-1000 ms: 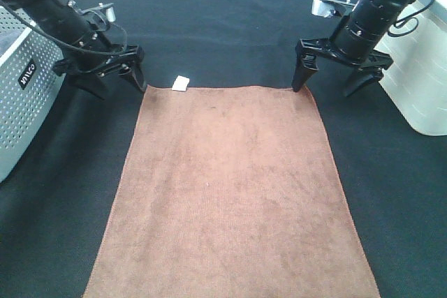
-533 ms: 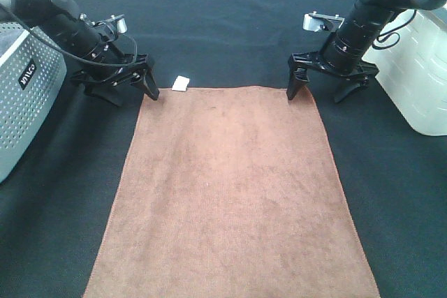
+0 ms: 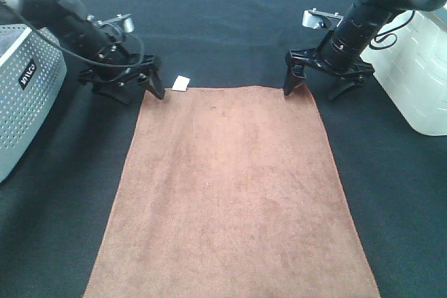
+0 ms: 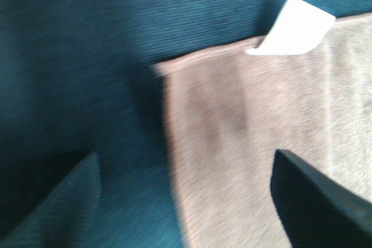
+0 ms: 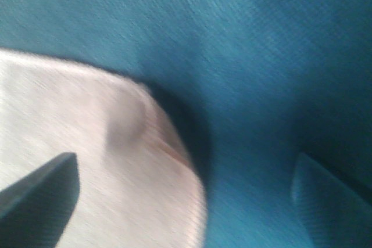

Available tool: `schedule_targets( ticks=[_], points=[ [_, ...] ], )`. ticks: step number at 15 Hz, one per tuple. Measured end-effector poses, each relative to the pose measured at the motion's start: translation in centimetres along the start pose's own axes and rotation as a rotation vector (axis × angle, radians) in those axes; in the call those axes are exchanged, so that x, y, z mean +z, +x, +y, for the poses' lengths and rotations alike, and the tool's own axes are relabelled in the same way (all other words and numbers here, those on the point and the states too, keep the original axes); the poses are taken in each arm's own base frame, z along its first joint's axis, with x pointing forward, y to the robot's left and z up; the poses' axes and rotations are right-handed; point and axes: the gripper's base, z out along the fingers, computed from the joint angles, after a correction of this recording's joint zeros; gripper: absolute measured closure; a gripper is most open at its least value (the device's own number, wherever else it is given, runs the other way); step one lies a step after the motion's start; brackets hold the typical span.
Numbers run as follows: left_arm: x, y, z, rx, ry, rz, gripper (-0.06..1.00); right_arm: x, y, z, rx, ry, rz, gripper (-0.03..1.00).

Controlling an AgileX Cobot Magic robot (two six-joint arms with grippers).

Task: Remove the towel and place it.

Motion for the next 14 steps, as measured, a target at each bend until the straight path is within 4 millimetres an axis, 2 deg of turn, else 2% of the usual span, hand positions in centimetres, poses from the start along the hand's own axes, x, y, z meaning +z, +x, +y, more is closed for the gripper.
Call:
schedule_targets(
  ticks=[3, 6, 8, 9, 12, 13, 14],
  points=[
    [1.3, 0.1, -2.8, 0.041, 0.005, -0.031, 0.28, 0.6, 0.2, 1.6, -0.039, 0.002, 0.013, 0.24],
    [1.6, 0.1, -3.0, 0.02, 0.001, -0.037, 0.34, 0.9, 0.3, 2.2, -0.079, 0.032, 0.021, 0.33],
    [1.6, 0.1, -2.9, 0.009, -0.011, -0.04, 0.47, 1.1, 0.4, 1.9, -0.102, 0.066, 0.028, 0.48],
    [1.7, 0.1, -2.7, 0.015, -0.022, -0.042, 0.6, 1.0, 0.3, 1.8, -0.114, 0.084, 0.028, 0.61],
    [1.8, 0.2, -2.6, 0.023, -0.032, -0.037, 0.89, 1.1, 0.3, 1.7, -0.118, 0.091, 0.02, 0.89],
    [1.8, 0.2, -2.5, 0.03, -0.039, -0.035, 0.93, 1.1, 0.2, 1.7, -0.118, 0.091, 0.018, 0.97],
    [1.8, 0.2, -2.5, 0.037, -0.046, -0.034, 0.94, 1.1, 0.2, 1.7, -0.118, 0.091, 0.018, 0.97]
  ],
)
